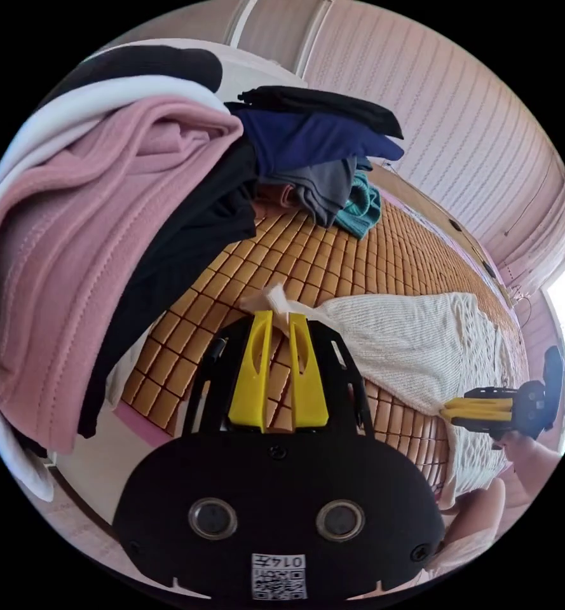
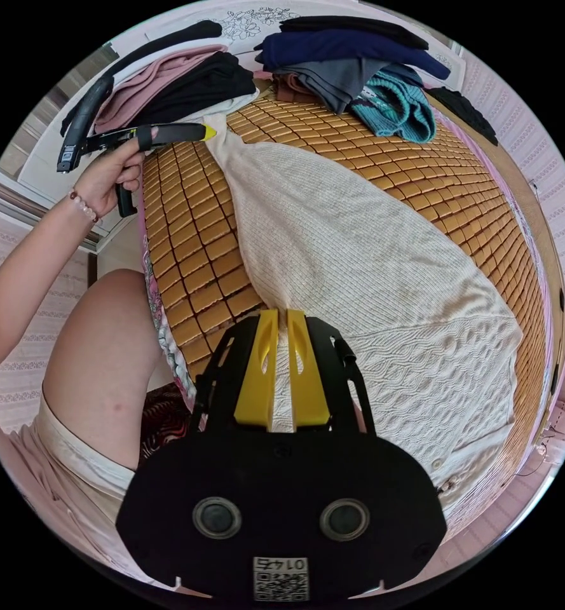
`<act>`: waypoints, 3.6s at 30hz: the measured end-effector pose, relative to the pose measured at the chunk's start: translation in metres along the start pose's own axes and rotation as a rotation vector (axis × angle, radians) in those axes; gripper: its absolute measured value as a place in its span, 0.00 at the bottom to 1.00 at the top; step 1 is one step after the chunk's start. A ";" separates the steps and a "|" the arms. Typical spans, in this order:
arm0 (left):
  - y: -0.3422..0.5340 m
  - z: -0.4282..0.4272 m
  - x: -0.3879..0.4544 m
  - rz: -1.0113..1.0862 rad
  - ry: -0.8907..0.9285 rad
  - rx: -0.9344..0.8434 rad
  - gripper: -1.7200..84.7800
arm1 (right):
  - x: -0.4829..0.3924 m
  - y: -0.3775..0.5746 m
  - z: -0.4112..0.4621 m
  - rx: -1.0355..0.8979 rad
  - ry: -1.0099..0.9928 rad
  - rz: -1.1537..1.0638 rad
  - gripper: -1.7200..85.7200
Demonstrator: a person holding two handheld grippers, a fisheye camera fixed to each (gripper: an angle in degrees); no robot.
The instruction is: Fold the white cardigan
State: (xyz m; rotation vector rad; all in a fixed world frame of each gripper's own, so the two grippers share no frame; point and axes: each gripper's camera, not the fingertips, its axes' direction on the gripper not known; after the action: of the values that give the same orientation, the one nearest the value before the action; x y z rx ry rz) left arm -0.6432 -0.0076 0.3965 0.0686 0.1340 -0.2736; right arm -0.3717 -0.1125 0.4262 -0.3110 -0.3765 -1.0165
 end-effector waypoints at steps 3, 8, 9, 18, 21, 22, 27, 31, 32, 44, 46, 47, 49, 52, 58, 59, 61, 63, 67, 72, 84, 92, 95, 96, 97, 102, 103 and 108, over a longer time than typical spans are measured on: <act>0.010 -0.019 0.000 0.033 -0.033 0.039 0.08 | 0.000 -0.007 -0.012 0.015 -0.025 -0.007 0.03; 0.022 -0.042 0.012 0.140 -0.087 0.121 0.06 | 0.011 -0.025 -0.031 0.096 -0.012 0.021 0.03; 0.020 -0.037 0.019 0.186 -0.065 0.108 0.06 | 0.012 -0.029 -0.029 0.090 -0.007 0.023 0.03; 0.015 0.006 0.037 0.269 -0.052 -0.066 0.07 | -0.018 -0.049 -0.006 -0.070 0.165 -0.127 0.02; 0.019 0.004 0.048 0.313 -0.074 -0.065 0.07 | -0.006 -0.060 -0.021 -0.003 0.161 -0.096 0.01; 0.018 0.004 0.053 0.324 -0.081 -0.072 0.07 | 0.005 -0.067 -0.024 0.017 0.151 -0.059 0.01; 0.012 0.005 0.069 0.347 -0.080 -0.116 0.07 | 0.037 -0.089 -0.017 0.072 0.177 0.049 0.01; 0.008 0.004 0.084 0.367 -0.071 -0.143 0.07 | 0.048 -0.090 -0.010 0.050 0.221 0.066 0.01; 0.008 0.004 0.087 0.372 -0.072 -0.144 0.07 | 0.051 -0.087 -0.009 0.045 0.227 0.074 0.01; 0.015 -0.032 0.153 0.409 -0.107 -0.112 0.10 | 0.084 0.093 -0.087 0.276 -0.033 0.235 0.01; 0.018 -0.052 0.179 0.453 -0.130 -0.088 0.10 | 0.089 0.159 -0.102 0.300 -0.006 0.282 0.01; 0.020 -0.057 0.187 0.468 -0.132 -0.079 0.10 | 0.093 0.205 -0.110 0.294 0.019 0.327 0.01; 0.026 -0.079 0.224 0.540 -0.117 -0.030 0.10 | 0.102 0.277 -0.117 0.263 0.051 0.415 0.02; 0.035 -0.096 0.275 0.611 -0.070 -0.014 0.10 | 0.114 0.397 -0.126 0.193 0.105 0.590 0.03; 0.064 -0.113 0.406 0.816 -0.012 -0.003 0.10 | 0.117 0.609 -0.145 0.171 0.153 0.913 0.08; 0.068 -0.114 0.420 0.839 -0.004 -0.005 0.10 | 0.114 0.642 -0.147 0.174 0.160 0.956 0.09; 0.085 -0.117 0.474 0.934 0.015 -0.009 0.10 | 0.110 0.686 -0.149 0.184 0.159 1.008 0.09; 0.098 -0.117 0.514 1.006 0.027 -0.013 0.10 | 0.107 0.725 -0.150 0.201 0.158 1.052 0.10; 0.126 -0.110 0.602 1.137 0.072 -0.051 0.10 | 0.104 0.798 -0.151 0.234 0.157 1.120 0.11; 0.155 -0.092 0.696 1.267 0.121 -0.106 0.10 | 0.114 0.868 -0.159 0.285 0.176 1.182 0.11; 0.221 -0.042 0.900 1.536 0.311 -0.258 0.10 | 0.204 0.968 -0.164 0.307 0.281 1.372 0.14; 0.238 0.013 0.954 1.511 0.301 -0.354 0.10 | 0.220 0.985 -0.152 0.260 0.243 1.355 0.04; 0.231 0.018 0.955 1.458 0.356 -0.378 0.10 | 0.199 0.999 -0.196 0.430 0.295 1.338 0.03; 0.231 0.017 0.956 1.461 0.376 -0.377 0.10 | 0.193 1.003 -0.207 0.470 0.307 1.336 0.03; 0.232 0.014 0.957 1.470 0.388 -0.362 0.10 | 0.180 1.012 -0.225 0.530 0.329 1.340 0.02; 0.237 0.018 0.953 1.478 0.388 -0.350 0.10 | 0.161 1.027 -0.207 0.458 0.284 1.412 0.03; 0.234 0.020 0.950 1.464 0.400 -0.363 0.10 | 0.161 1.022 -0.194 0.389 0.287 1.418 0.03; 0.224 0.009 0.932 1.452 0.403 -0.353 0.10 | 0.152 0.985 -0.182 0.189 0.356 1.410 0.07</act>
State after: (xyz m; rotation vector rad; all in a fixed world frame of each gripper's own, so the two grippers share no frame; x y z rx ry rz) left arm 0.3078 -0.0402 0.2848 -0.1393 0.4882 1.2211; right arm 0.5832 0.1803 0.2553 -0.1474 0.1173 0.3567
